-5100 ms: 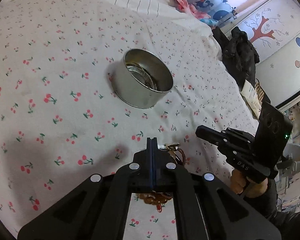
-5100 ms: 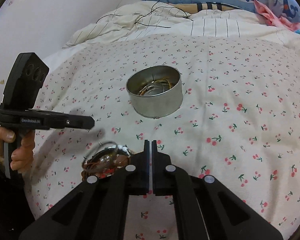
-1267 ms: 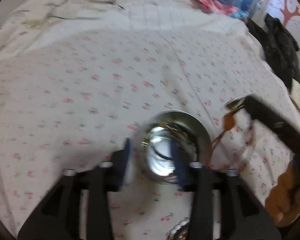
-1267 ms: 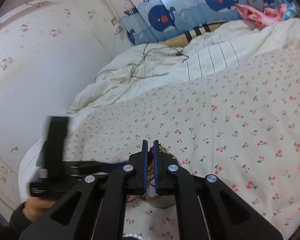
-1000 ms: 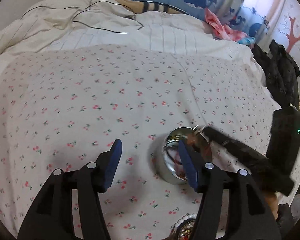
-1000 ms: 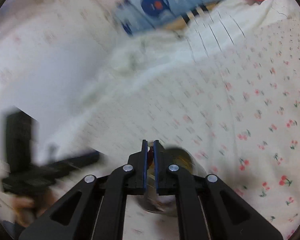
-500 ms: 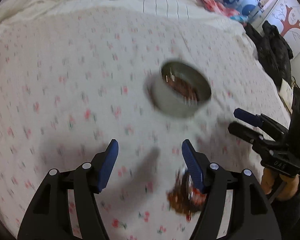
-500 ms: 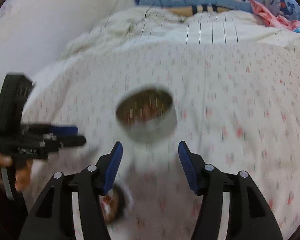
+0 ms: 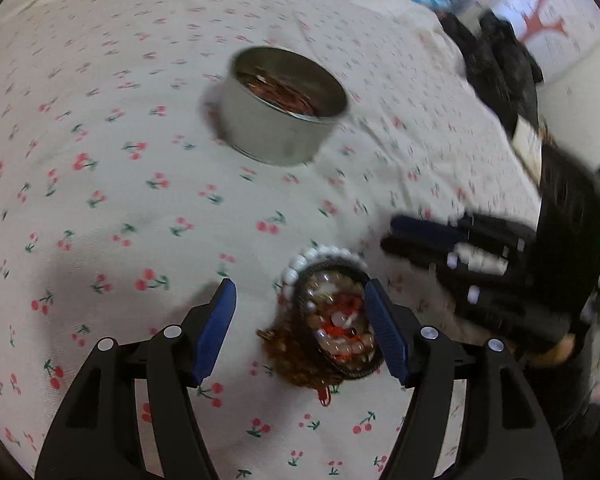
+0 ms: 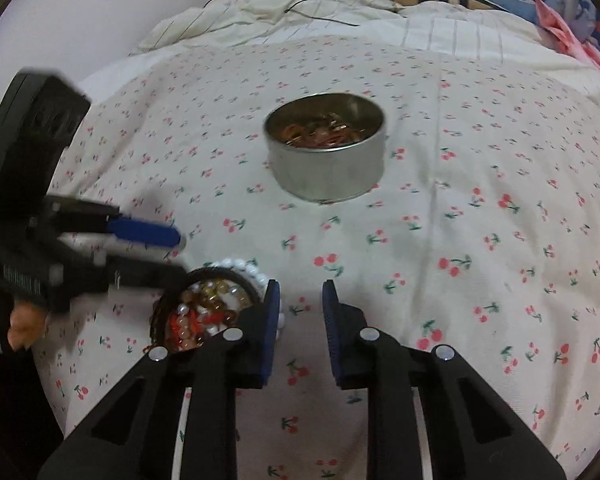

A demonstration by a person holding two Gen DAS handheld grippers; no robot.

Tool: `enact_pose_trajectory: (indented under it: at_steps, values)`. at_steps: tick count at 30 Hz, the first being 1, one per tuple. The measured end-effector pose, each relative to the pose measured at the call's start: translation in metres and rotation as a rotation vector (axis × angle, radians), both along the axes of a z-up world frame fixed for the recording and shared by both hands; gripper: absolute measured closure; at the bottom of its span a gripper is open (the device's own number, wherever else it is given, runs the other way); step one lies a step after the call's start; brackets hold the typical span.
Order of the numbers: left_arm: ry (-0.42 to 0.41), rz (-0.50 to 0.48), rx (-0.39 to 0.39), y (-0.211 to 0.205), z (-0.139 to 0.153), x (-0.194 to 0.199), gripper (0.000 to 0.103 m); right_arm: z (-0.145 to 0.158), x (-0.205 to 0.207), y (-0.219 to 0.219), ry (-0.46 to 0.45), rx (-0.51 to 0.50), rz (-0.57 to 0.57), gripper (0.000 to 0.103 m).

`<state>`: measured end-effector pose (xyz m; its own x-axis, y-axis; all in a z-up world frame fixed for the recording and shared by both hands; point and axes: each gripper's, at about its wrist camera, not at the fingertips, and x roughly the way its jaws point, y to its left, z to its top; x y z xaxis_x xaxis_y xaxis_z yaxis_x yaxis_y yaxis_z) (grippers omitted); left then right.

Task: Organize jewelry
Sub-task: 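Grasp a black braided bracelet with the left gripper and lift it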

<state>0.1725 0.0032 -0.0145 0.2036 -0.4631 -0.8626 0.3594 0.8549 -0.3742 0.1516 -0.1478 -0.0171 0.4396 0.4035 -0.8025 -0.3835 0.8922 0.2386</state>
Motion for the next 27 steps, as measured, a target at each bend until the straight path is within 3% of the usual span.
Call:
enact_pose_trajectory:
  at_steps: [1, 5, 8, 16, 21, 22, 25, 27]
  values:
    - [-0.014, -0.021, 0.034, -0.007, -0.001, -0.003, 0.045, 0.001, 0.001, -0.003, 0.002, 0.010, -0.011, 0.080]
    - [-0.031, -0.088, 0.130, -0.025, -0.009, -0.008, 0.082, 0.002, 0.004, -0.008, 0.010, 0.023, -0.030, 0.078]
    - [-0.060, -0.097, 0.124, -0.027, -0.006, -0.009, 0.090, 0.003, 0.004, -0.009, 0.010, 0.030, -0.030, 0.074]
    - [-0.071, -0.035, -0.034, -0.006, 0.017, 0.000, 0.091, 0.003, 0.005, -0.013, 0.033, 0.056, -0.028, 0.073]
    - [-0.036, 0.011, -0.190, 0.024, 0.028, 0.009, 0.094, 0.001, 0.002, -0.003, 0.049, 0.056, 0.023, 0.072]
    - [-0.037, 0.023, -0.186, 0.028, 0.027, 0.011, 0.094, 0.000, 0.001, -0.001, 0.050, 0.055, 0.029, 0.070]
    - [-0.054, 0.070, -0.044, 0.033, 0.017, 0.017, 0.094, 0.001, -0.001, 0.005, 0.037, 0.056, 0.050, 0.066]
    - [-0.044, 0.074, -0.037, 0.031, 0.014, 0.019, 0.094, 0.001, -0.002, 0.008, 0.031, 0.048, 0.055, 0.064]
